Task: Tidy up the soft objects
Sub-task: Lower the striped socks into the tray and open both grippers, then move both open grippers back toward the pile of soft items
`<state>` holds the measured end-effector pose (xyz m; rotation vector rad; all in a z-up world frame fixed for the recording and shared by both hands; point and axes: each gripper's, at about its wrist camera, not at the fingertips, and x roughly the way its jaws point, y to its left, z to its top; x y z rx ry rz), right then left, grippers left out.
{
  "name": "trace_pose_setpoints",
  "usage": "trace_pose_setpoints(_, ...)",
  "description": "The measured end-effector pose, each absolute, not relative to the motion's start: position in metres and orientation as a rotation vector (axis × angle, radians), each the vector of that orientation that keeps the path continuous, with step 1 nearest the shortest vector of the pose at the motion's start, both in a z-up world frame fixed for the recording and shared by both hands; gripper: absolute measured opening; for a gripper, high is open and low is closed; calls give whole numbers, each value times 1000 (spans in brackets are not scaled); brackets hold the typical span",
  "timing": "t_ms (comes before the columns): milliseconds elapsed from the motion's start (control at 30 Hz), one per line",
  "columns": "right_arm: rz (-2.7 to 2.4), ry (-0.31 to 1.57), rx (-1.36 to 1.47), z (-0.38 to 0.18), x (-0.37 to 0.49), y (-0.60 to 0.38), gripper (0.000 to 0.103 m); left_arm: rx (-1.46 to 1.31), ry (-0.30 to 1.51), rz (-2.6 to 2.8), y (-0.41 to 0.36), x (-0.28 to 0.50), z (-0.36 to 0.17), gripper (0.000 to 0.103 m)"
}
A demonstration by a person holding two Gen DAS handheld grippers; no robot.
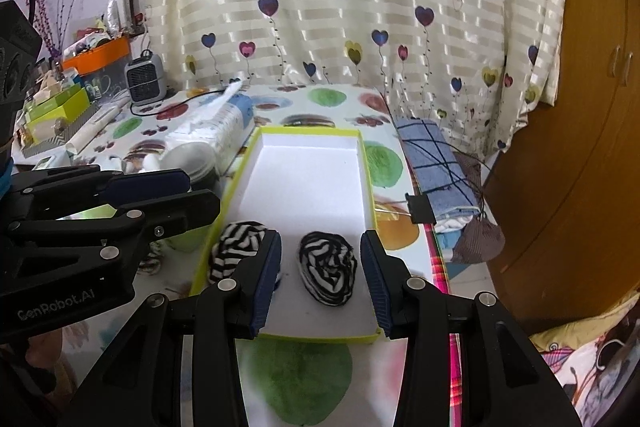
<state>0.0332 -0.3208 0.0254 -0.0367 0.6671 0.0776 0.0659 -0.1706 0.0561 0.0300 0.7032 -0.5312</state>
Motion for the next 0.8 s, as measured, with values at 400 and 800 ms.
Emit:
trace_pose_setpoints(400, 151, 638, -83, 39, 12, -281, 56, -24, 662, -447, -116, 39, 64, 36)
trace_pose_setpoints(800, 217, 646, -128, 40, 5, -246, 56, -76, 659, -367, -68, 25, 54, 39)
